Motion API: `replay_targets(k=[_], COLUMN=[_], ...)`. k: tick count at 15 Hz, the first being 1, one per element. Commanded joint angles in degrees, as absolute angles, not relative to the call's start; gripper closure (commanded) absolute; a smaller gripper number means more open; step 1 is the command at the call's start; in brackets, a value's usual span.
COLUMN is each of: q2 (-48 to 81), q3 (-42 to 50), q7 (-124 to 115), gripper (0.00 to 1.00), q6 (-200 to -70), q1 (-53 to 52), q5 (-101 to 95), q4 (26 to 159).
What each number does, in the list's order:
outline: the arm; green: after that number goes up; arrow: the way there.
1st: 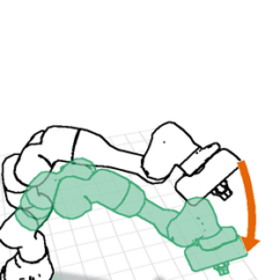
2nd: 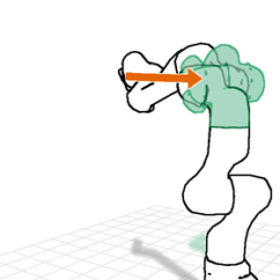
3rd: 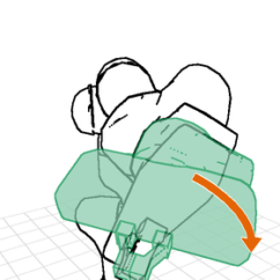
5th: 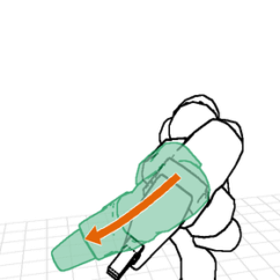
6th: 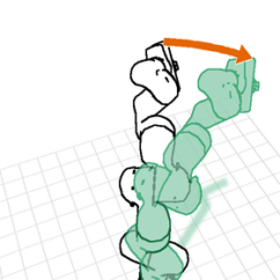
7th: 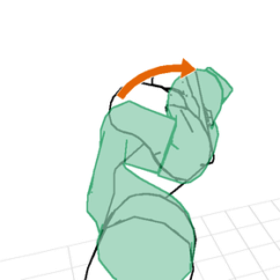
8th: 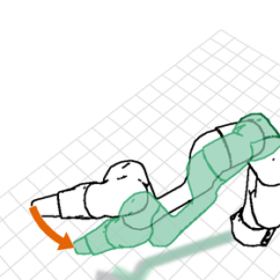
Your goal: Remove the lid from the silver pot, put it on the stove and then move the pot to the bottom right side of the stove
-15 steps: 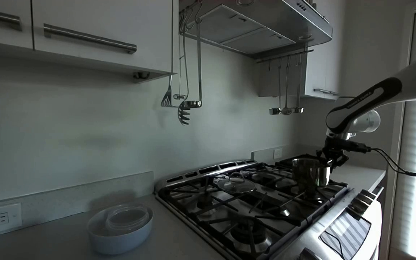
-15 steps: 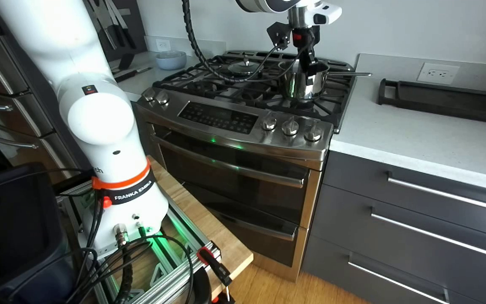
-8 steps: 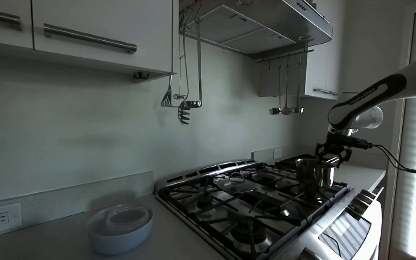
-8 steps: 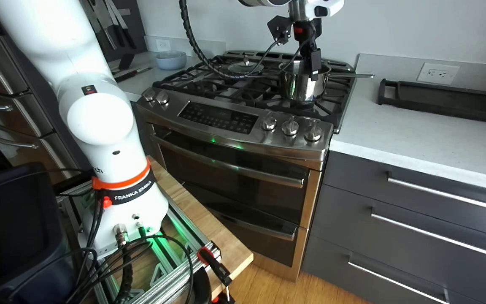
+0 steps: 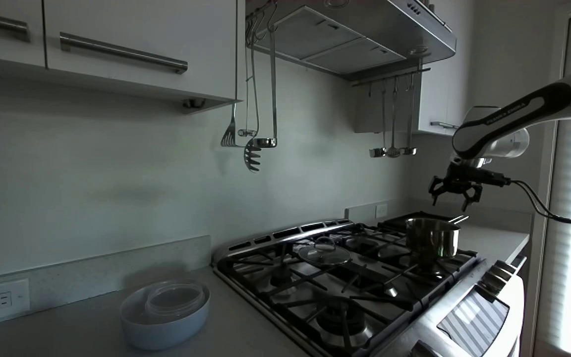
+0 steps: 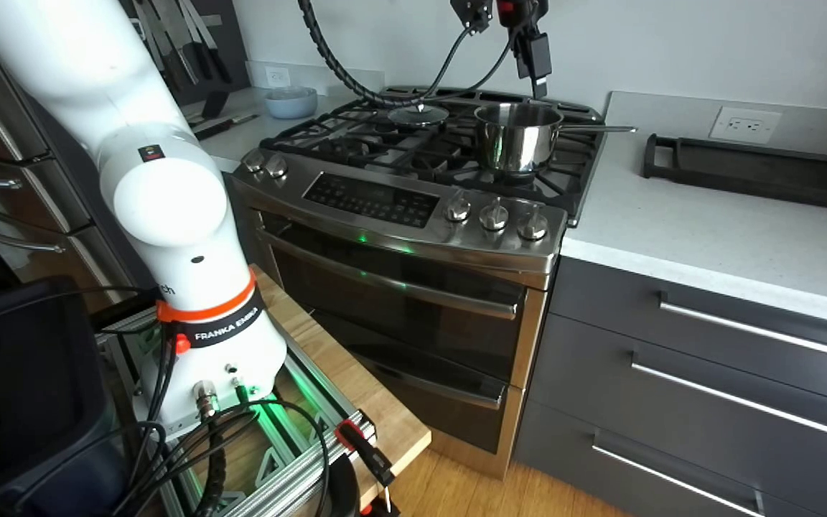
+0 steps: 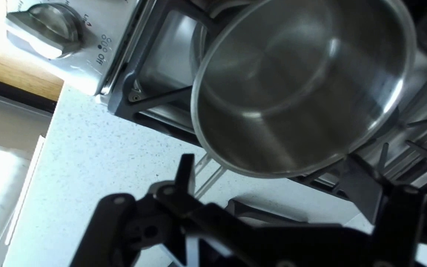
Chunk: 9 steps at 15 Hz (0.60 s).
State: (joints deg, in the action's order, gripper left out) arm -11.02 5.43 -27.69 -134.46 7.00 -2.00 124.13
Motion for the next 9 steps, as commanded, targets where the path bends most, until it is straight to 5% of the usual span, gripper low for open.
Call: replay_targets(k=[1, 9], q2=[-12.75, -12.65], q3=[3.23, -0.93], q7=[-29.80, -28.90], gripper=[0.00, 0.00], q6=[-128.86, -121.41], q1=[7.64, 6.25], q5=[-4.27, -7.02], q4=[120.90, 112.95])
